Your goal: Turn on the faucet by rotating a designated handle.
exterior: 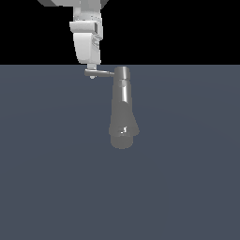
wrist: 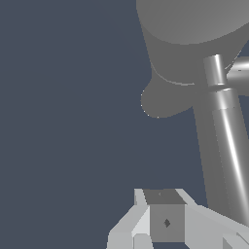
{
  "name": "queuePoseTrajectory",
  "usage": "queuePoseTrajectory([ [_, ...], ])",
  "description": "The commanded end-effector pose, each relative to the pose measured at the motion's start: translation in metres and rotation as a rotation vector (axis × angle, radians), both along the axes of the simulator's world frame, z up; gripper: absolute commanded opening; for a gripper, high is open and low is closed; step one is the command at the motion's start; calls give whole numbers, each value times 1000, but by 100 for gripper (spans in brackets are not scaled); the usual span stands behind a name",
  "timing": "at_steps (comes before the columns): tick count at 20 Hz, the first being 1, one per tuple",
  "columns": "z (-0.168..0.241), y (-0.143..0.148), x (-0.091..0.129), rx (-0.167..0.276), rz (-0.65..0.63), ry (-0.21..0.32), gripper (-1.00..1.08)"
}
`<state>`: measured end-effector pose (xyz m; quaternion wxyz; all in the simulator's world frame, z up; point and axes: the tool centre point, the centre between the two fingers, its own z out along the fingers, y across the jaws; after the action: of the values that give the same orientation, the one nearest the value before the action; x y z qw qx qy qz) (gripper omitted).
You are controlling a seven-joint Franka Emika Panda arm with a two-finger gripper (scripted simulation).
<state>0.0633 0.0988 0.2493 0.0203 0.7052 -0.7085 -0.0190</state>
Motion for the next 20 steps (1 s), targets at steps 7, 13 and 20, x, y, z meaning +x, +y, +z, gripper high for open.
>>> queuePoseTrajectory([
  [7,10,1,-26,-1,1,6,-100],
  [13,19,1,-43,-1,1,6,-100],
  [20,27,-8,-49,-1,-8,-6,-100],
])
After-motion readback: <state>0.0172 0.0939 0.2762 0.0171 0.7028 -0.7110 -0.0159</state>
